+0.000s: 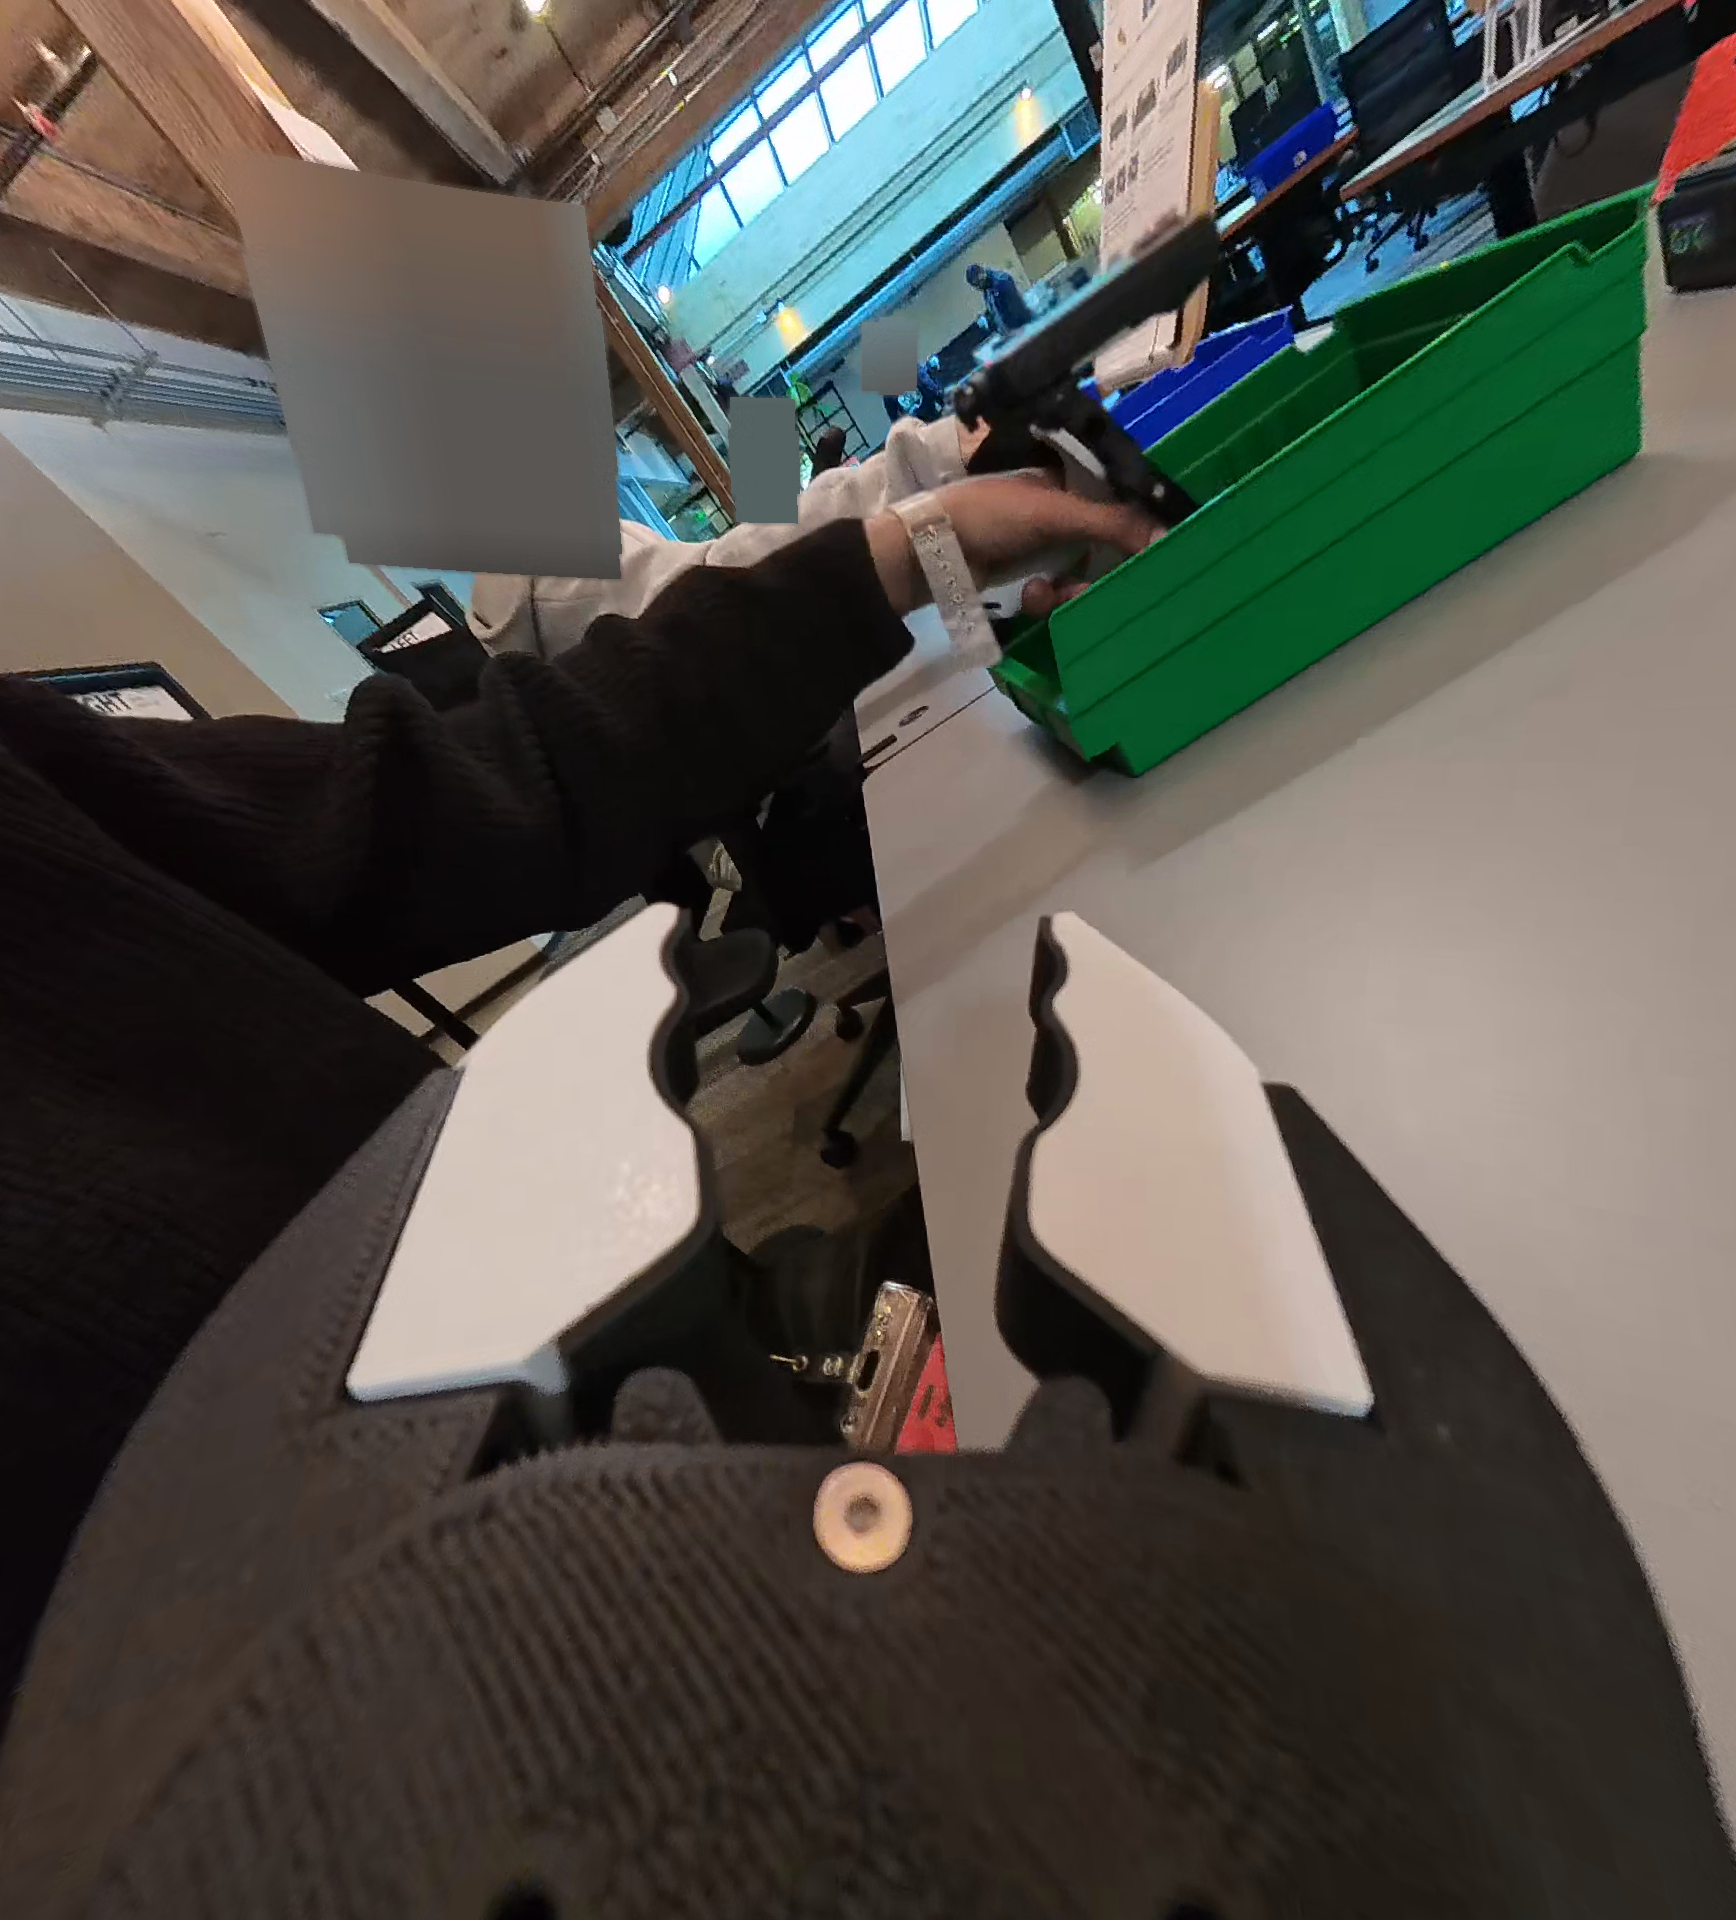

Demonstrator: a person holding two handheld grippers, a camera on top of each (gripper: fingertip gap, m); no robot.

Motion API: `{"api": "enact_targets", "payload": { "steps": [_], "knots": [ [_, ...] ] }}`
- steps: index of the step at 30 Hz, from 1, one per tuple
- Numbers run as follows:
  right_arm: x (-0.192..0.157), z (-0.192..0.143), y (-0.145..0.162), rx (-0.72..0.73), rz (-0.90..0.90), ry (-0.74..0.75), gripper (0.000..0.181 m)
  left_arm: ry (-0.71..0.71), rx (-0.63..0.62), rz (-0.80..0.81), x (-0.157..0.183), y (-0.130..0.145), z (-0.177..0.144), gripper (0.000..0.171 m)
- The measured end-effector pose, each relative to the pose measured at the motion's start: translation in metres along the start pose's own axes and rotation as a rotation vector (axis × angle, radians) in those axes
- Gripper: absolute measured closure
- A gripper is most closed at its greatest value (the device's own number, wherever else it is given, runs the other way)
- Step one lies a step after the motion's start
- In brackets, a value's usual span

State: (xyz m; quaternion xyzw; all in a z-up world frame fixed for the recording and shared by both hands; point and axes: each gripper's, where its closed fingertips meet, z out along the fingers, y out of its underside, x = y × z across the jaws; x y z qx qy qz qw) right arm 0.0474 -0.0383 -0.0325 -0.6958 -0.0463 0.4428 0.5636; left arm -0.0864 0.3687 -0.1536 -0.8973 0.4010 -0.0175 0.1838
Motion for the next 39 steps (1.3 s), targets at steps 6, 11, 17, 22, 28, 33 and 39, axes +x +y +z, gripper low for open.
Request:
{"api": "enact_targets", "payload": {
  "steps": [6,11,17,22,28,33,39],
  "knots": [
    [-0.004,-0.005,-0.005,-0.022,-0.084,0.017,0.119,0.024,0.149,-0.025,0.004,-0.021,-0.020,0.124],
    [0.000,-0.006,-0.002,-0.042,-0.122,0.044,0.122,0.265,0.590,-0.067,0.049,-0.067,-0.131,0.126],
    [0.011,-0.016,-0.017,0.052,-0.072,0.059,0.123,0.813,0.782,0.063,0.208,-0.033,-0.227,0.126],
    [0.024,-0.039,-0.040,0.199,0.084,0.052,0.121,1.234,0.702,0.091,0.336,0.049,-0.206,0.126],
    [0.046,-0.051,-0.027,0.211,0.135,0.117,0.122,1.472,0.641,0.054,0.374,0.086,-0.199,0.127],
    [0.051,-0.047,-0.008,0.184,0.166,0.134,0.124,1.540,0.653,0.069,0.382,0.081,-0.199,0.127],
    [0.052,-0.056,0.001,0.226,0.158,0.179,0.128,1.553,0.606,0.070,0.401,0.076,-0.185,0.127]
  ]
}}
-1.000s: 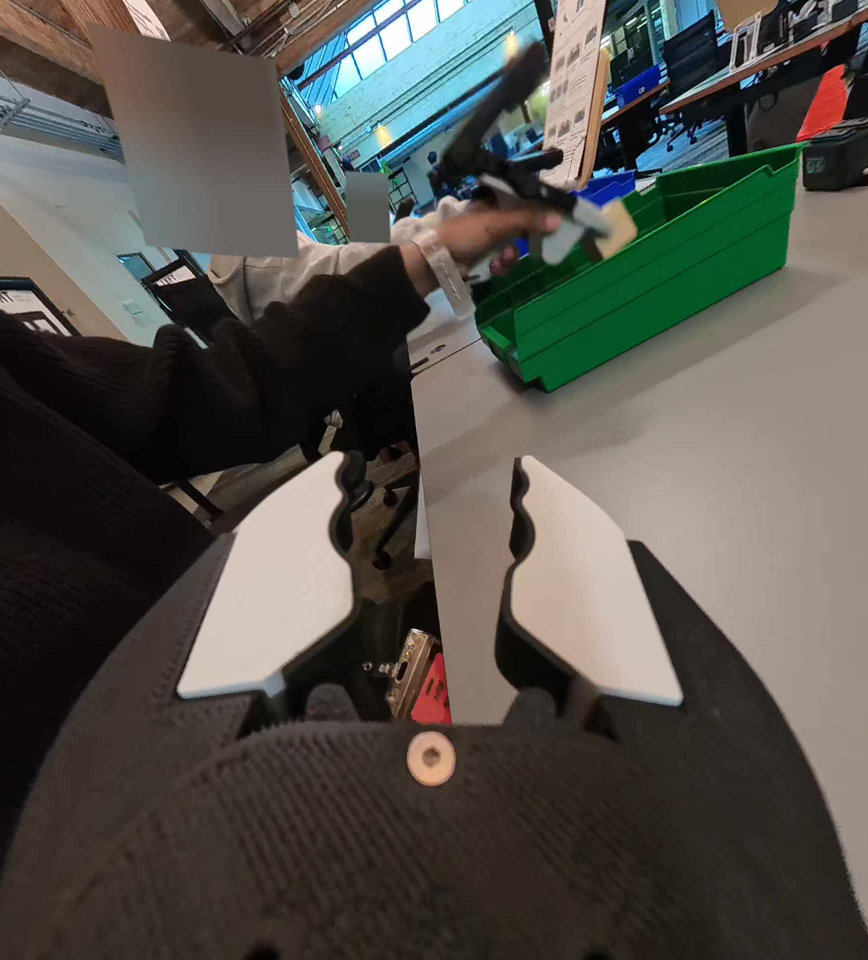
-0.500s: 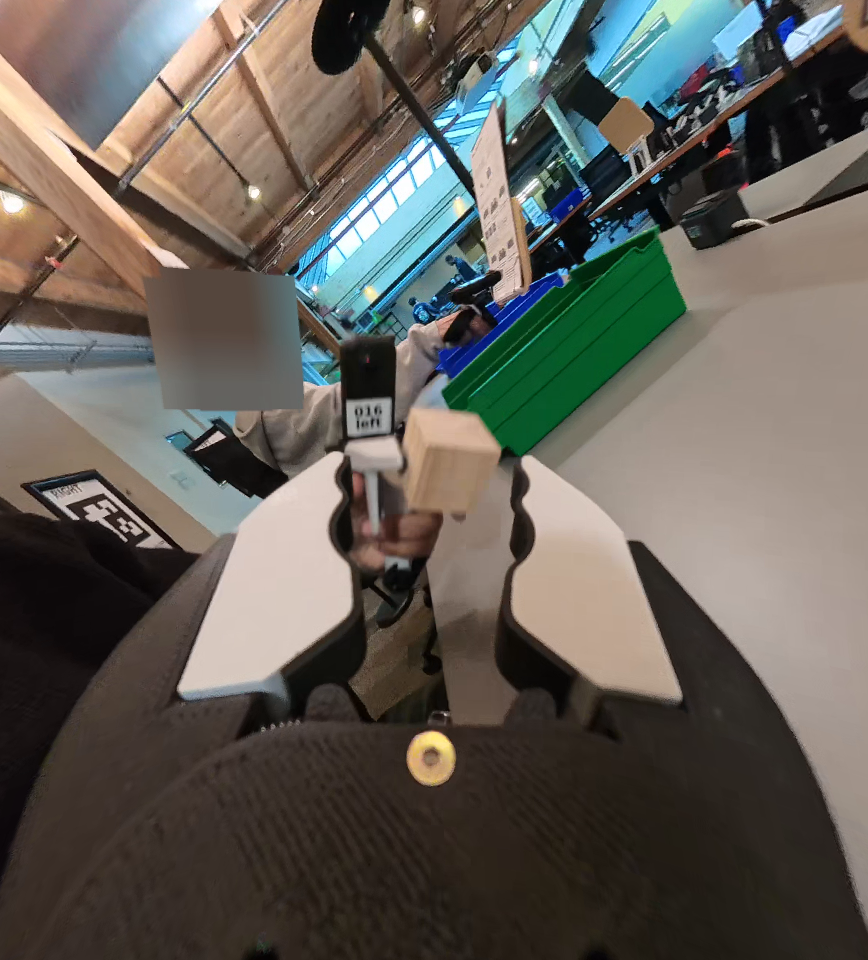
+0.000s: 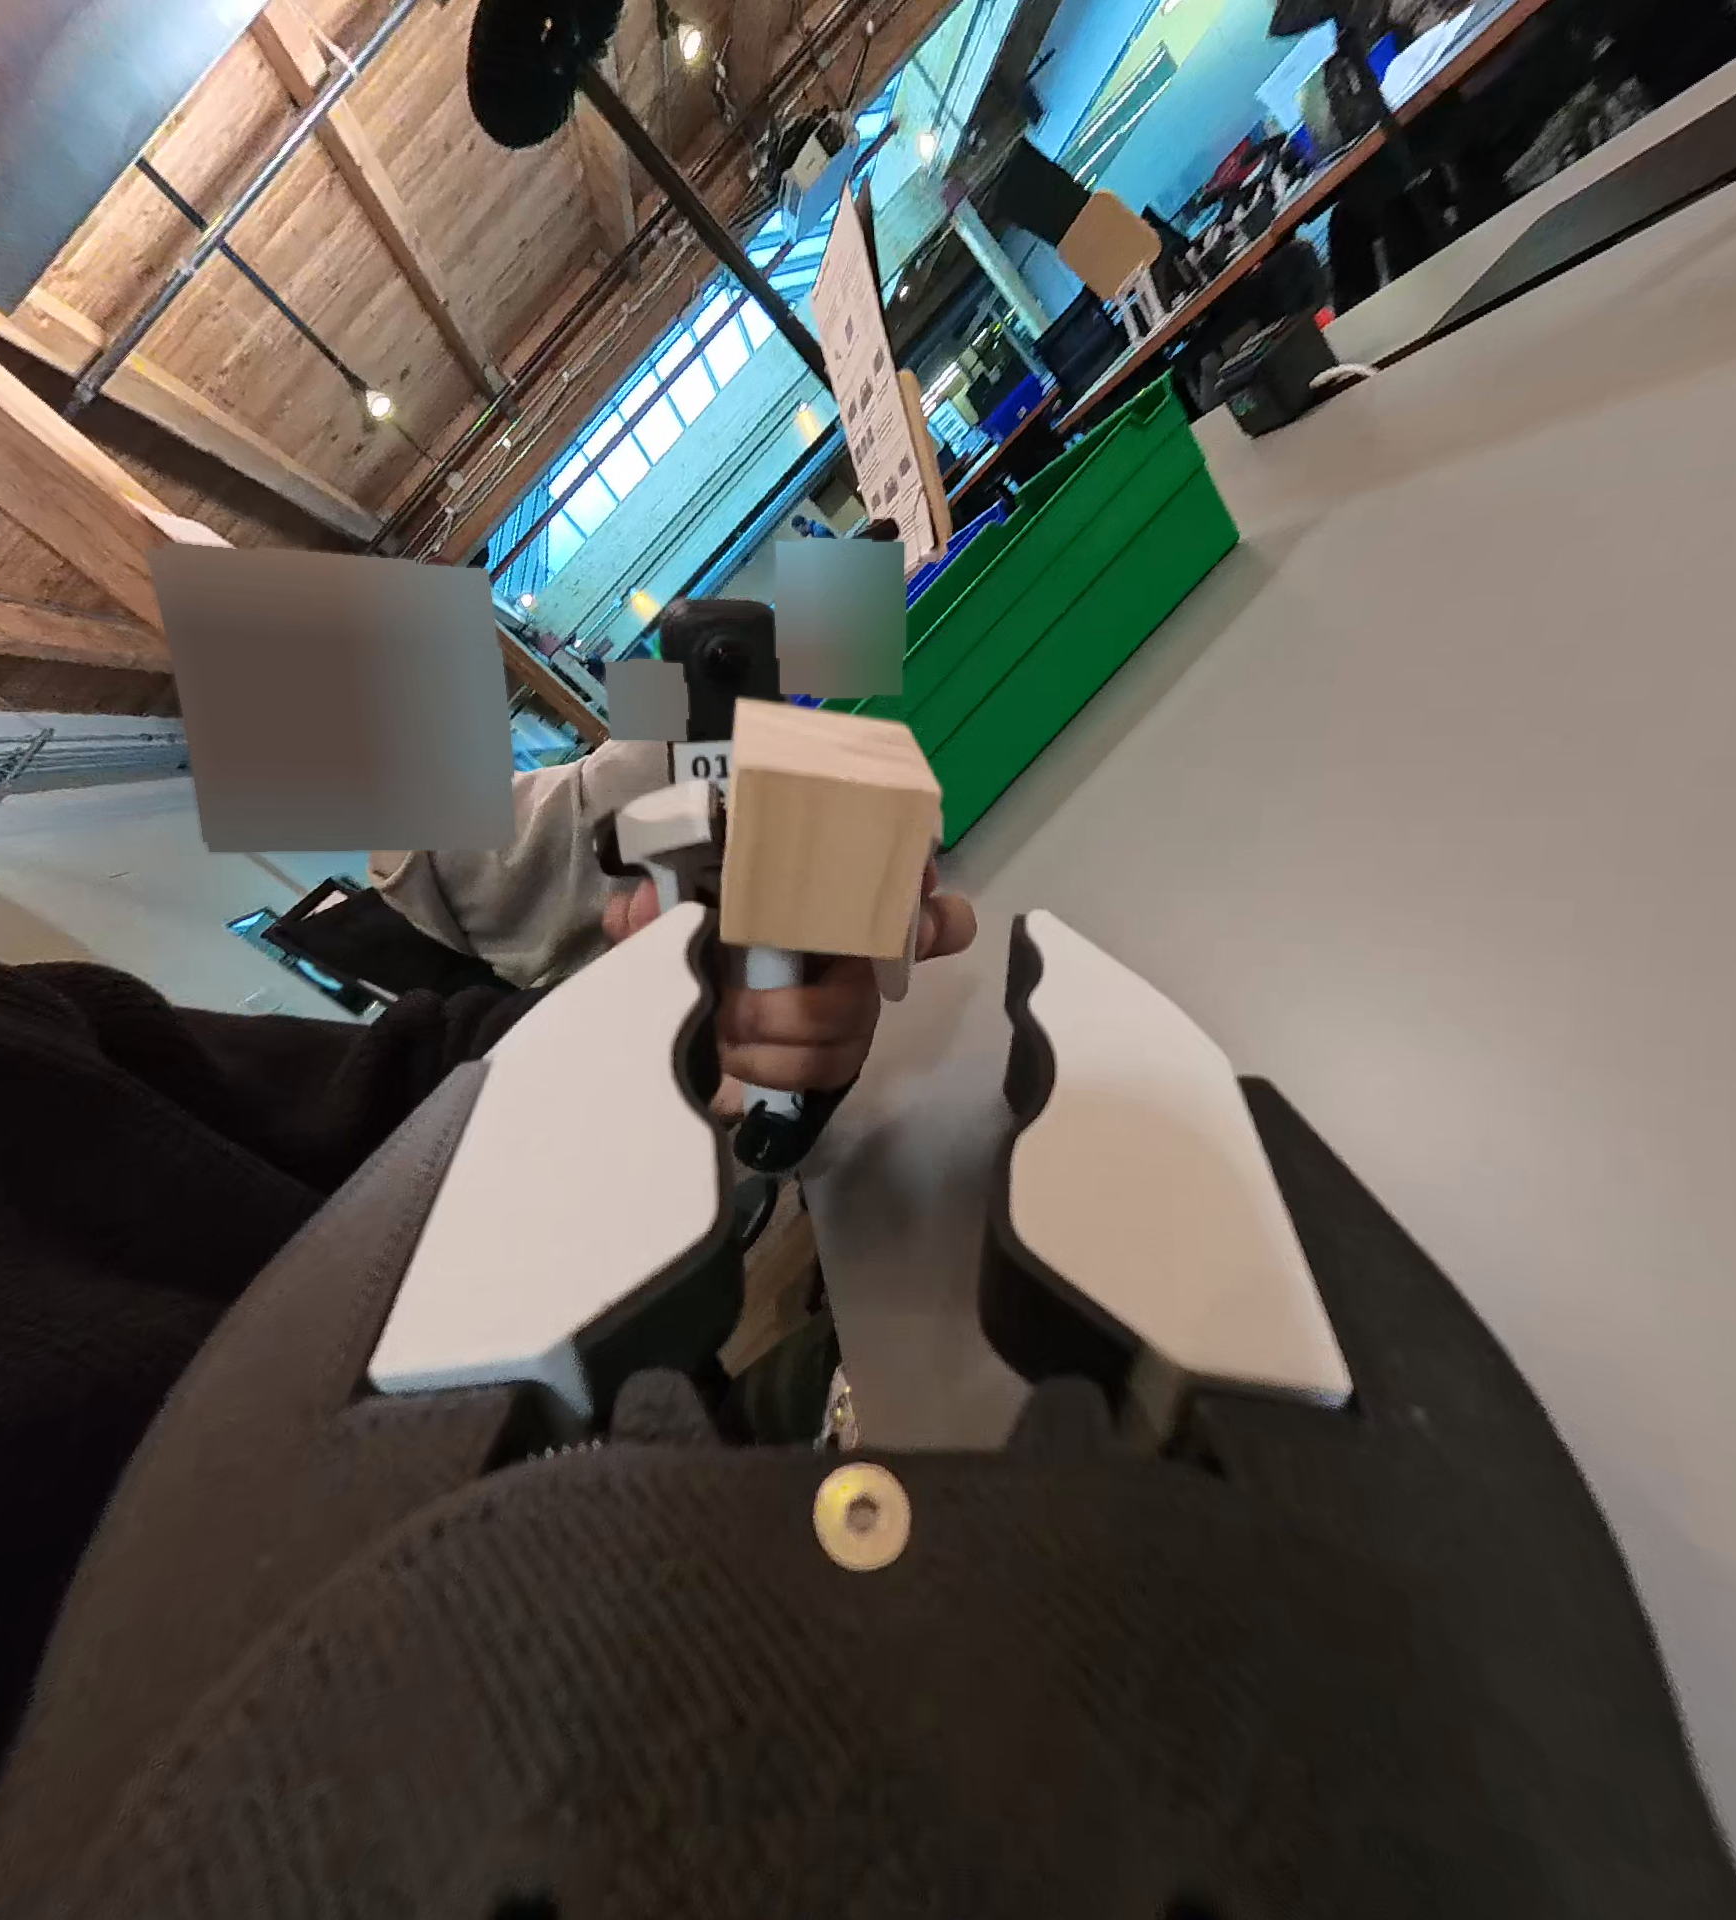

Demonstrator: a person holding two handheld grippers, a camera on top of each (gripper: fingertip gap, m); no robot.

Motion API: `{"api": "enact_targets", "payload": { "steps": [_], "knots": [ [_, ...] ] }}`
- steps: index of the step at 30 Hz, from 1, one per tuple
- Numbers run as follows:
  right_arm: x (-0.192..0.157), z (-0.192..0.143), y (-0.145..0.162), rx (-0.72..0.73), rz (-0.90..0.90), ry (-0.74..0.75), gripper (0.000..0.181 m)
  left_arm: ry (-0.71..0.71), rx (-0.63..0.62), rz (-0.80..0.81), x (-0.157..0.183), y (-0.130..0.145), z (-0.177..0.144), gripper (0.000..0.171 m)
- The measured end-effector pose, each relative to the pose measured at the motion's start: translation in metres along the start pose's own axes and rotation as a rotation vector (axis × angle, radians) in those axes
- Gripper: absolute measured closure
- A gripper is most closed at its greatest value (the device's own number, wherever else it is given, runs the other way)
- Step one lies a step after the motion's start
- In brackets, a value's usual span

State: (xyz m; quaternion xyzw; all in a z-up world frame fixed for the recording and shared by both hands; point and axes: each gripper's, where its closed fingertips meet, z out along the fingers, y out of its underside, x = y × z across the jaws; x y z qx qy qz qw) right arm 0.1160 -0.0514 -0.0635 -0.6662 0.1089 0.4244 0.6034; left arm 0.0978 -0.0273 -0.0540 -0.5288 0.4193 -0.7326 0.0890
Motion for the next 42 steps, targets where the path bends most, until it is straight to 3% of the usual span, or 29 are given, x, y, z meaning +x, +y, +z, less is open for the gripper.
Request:
{"api": "enact_targets", "payload": {
  "steps": [14,30,33,37,42],
  "knots": [
    [0.005,-0.003,0.000,0.049,0.121,0.000,0.129,0.017,-0.027,-0.049,-0.004,0.014,0.013,0.127],
    [-0.007,0.007,0.005,0.034,0.110,-0.053,0.140,0.018,-0.044,0.012,0.005,0.021,0.013,0.127],
    [-0.007,0.003,-0.001,0.044,0.086,-0.044,0.140,0.002,-0.063,0.030,0.003,0.022,0.014,0.117],
    [-0.015,-0.011,-0.022,0.059,-0.030,-0.073,0.139,0.008,-0.117,0.053,0.004,0.029,0.015,0.104],
    [-0.015,-0.057,-0.092,0.035,-0.485,0.122,0.139,0.025,-0.150,0.043,0.006,0.035,0.017,0.104]
  ]
}}
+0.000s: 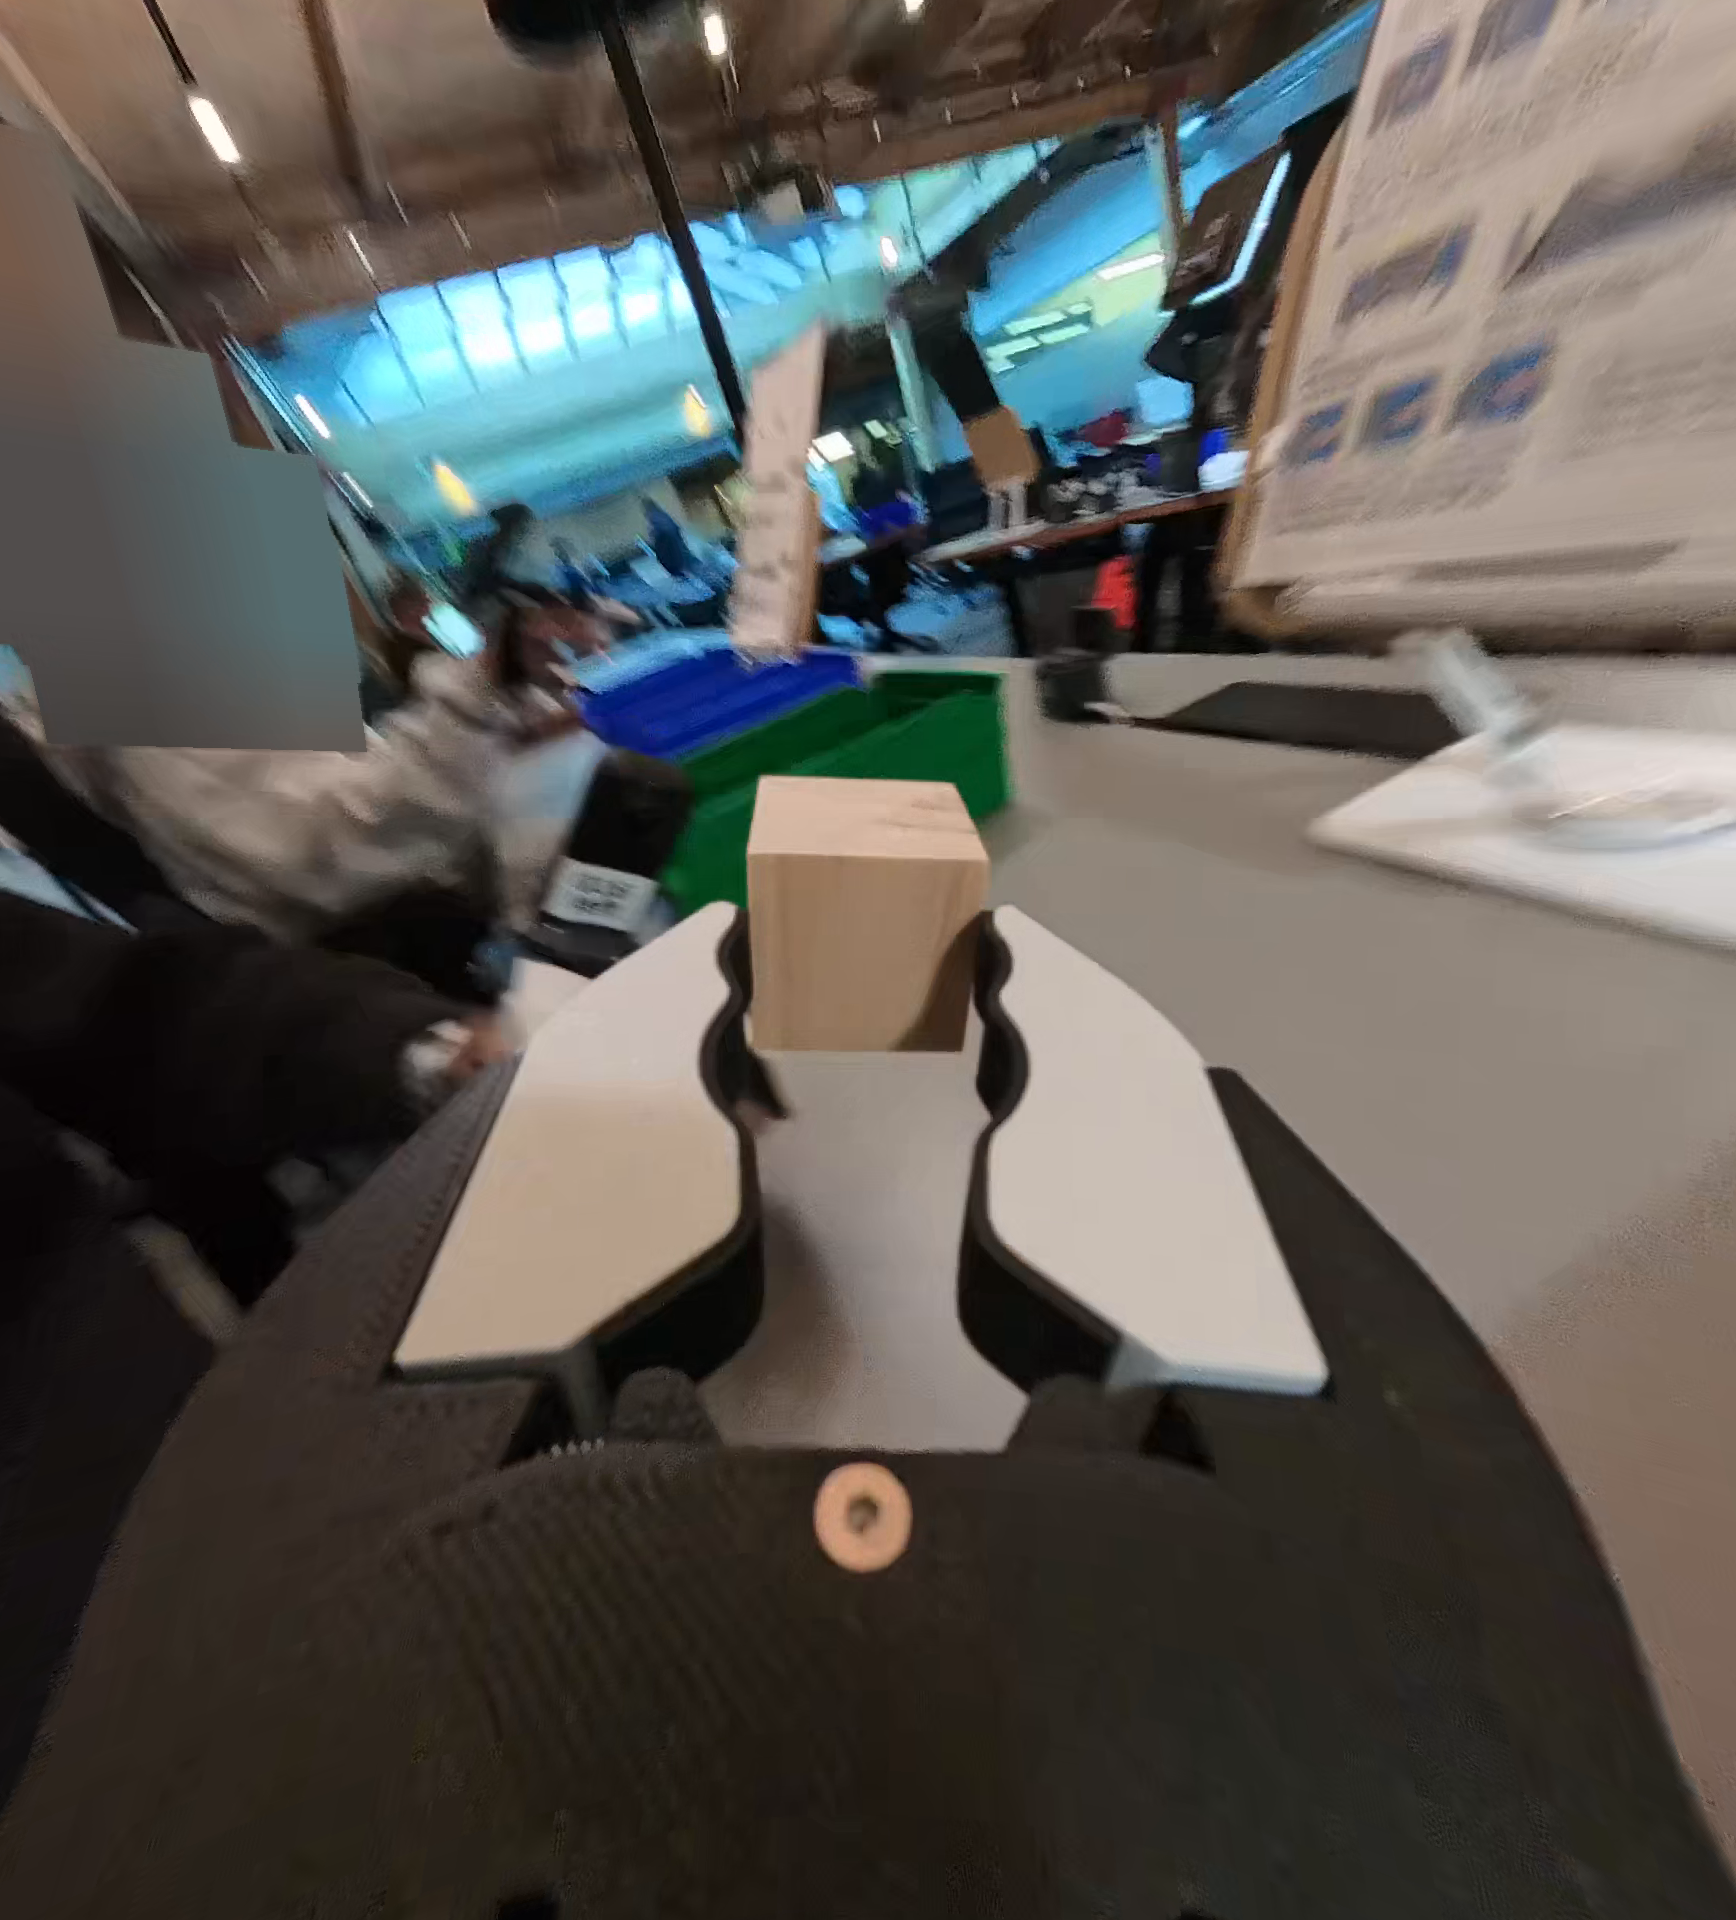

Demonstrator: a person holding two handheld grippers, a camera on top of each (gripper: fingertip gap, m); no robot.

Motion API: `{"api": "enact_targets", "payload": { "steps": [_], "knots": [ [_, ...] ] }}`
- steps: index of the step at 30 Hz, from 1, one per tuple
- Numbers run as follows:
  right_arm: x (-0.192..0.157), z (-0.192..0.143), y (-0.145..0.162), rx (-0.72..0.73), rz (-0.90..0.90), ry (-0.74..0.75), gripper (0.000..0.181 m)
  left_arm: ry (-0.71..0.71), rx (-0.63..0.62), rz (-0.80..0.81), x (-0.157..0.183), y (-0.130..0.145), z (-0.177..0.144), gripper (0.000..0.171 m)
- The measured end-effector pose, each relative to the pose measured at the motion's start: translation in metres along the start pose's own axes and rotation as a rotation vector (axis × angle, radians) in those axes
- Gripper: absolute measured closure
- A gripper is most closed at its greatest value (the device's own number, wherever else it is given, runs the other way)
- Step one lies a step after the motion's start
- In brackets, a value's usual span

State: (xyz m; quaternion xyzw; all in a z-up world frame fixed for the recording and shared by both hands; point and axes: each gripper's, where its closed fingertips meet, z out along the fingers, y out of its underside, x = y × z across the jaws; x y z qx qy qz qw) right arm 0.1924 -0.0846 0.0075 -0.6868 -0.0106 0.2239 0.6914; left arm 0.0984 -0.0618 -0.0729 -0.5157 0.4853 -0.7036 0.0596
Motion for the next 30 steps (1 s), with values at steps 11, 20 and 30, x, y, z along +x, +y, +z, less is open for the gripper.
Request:
{"api": "enact_targets", "payload": {
  "steps": [11,20,30],
  "knots": [
    [0.234,-0.186,0.003,-1.234,-0.483,0.372,0.139,-0.016,-0.124,0.092,-0.001,0.022,0.010,0.109],
    [0.274,-0.202,0.057,-1.651,-0.535,0.081,0.139,0.020,-0.190,0.063,0.009,0.034,0.018,0.109],
    [0.291,-0.187,0.064,-1.649,-0.627,-0.054,0.139,0.081,-0.185,-0.054,0.007,0.029,0.018,0.114]
  ]
}}
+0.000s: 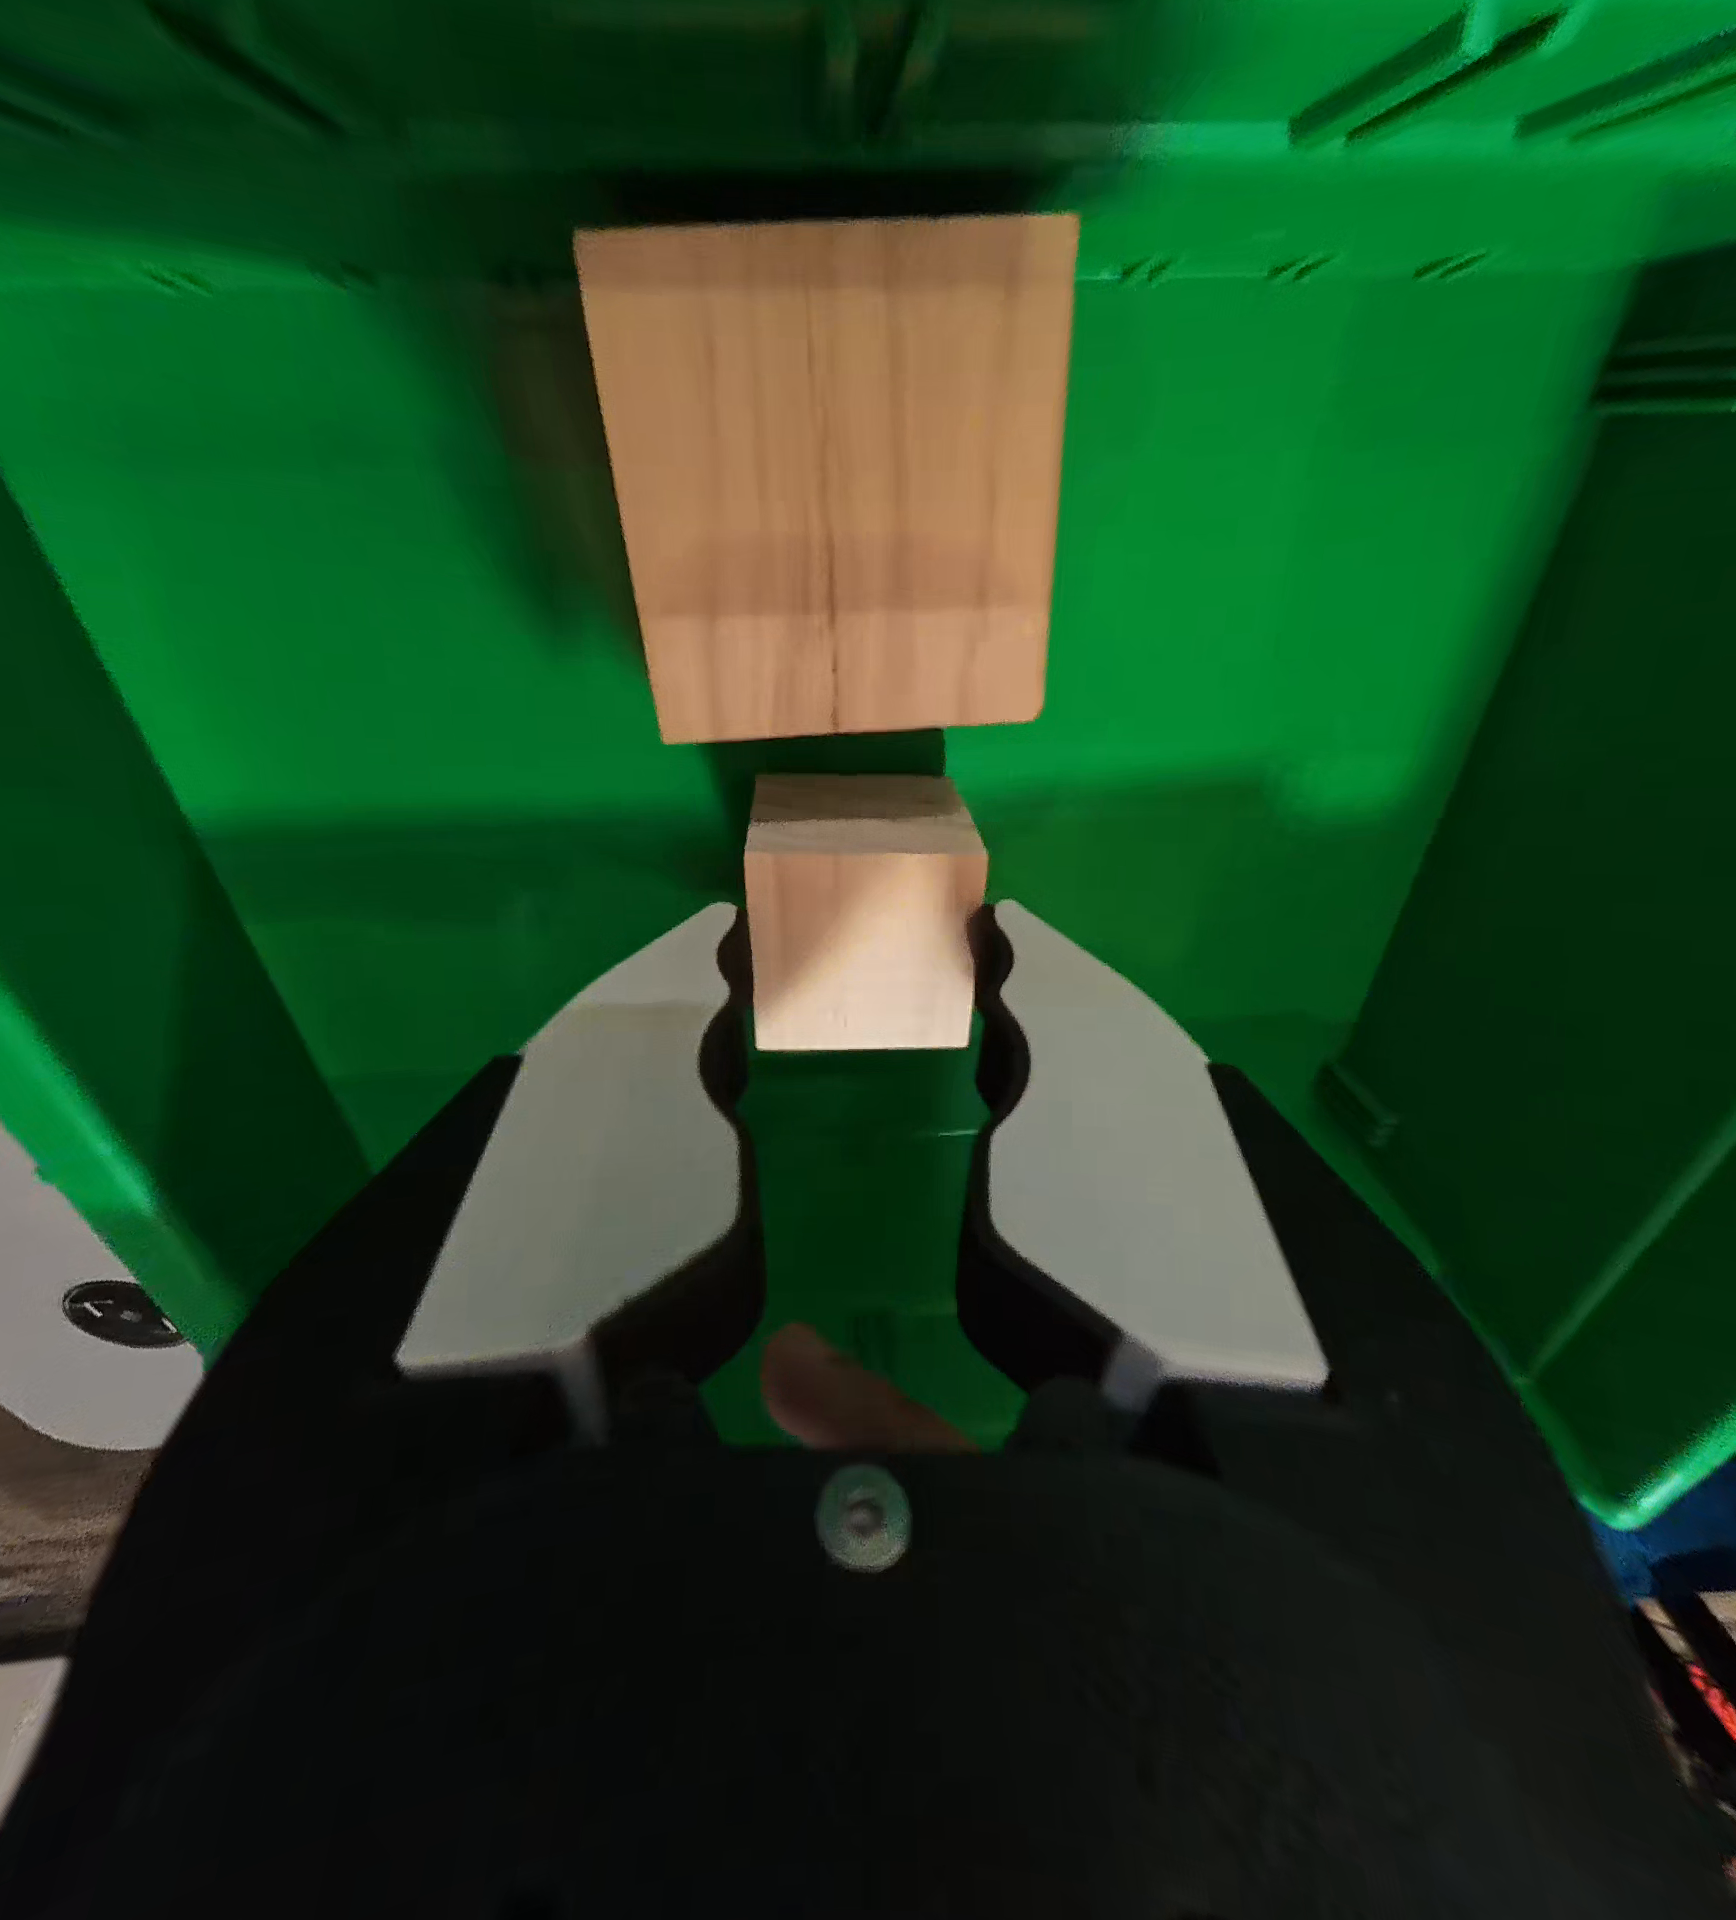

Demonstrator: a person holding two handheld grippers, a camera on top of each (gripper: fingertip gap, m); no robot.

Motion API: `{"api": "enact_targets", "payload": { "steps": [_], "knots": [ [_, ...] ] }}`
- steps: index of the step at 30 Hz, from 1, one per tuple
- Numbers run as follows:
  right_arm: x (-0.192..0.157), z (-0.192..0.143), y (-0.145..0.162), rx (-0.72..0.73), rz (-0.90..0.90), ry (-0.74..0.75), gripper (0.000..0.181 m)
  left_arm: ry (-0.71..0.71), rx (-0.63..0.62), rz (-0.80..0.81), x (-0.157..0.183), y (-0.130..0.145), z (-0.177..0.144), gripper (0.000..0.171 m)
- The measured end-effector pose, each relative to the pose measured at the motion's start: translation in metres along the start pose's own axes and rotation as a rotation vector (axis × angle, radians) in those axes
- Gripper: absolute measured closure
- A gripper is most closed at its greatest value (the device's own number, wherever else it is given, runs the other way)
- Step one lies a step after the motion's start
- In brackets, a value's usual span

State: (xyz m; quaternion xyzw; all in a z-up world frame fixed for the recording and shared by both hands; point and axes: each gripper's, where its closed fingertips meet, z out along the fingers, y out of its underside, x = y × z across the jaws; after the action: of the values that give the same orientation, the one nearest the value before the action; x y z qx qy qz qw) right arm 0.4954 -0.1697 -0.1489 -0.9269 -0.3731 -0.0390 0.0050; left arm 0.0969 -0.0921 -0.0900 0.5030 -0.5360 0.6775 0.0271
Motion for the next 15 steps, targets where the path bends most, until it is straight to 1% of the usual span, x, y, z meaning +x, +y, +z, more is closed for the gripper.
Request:
{"api": "enact_targets", "payload": {
  "steps": [4,8,13,15],
  "knots": [
    [-0.0002,0.0011,-0.0037,0.012,-0.015,-0.015,0.139,0.003,-0.033,0.013,-0.0014,0.0051,0.0032,0.114],
    [-0.0002,0.0017,-0.0041,-0.002,0.009,-0.024,0.138,0.011,-0.052,0.029,0.0010,0.0081,0.0043,0.113],
    [-0.0019,0.0000,0.0033,-0.064,-0.009,0.004,0.139,0.016,-0.046,0.025,0.0032,0.0066,0.0028,0.114],
    [-0.0006,-0.0031,0.0017,-0.052,-0.004,0.027,0.140,0.024,-0.045,0.020,0.0047,0.0064,0.0024,0.114]
  ]
}}
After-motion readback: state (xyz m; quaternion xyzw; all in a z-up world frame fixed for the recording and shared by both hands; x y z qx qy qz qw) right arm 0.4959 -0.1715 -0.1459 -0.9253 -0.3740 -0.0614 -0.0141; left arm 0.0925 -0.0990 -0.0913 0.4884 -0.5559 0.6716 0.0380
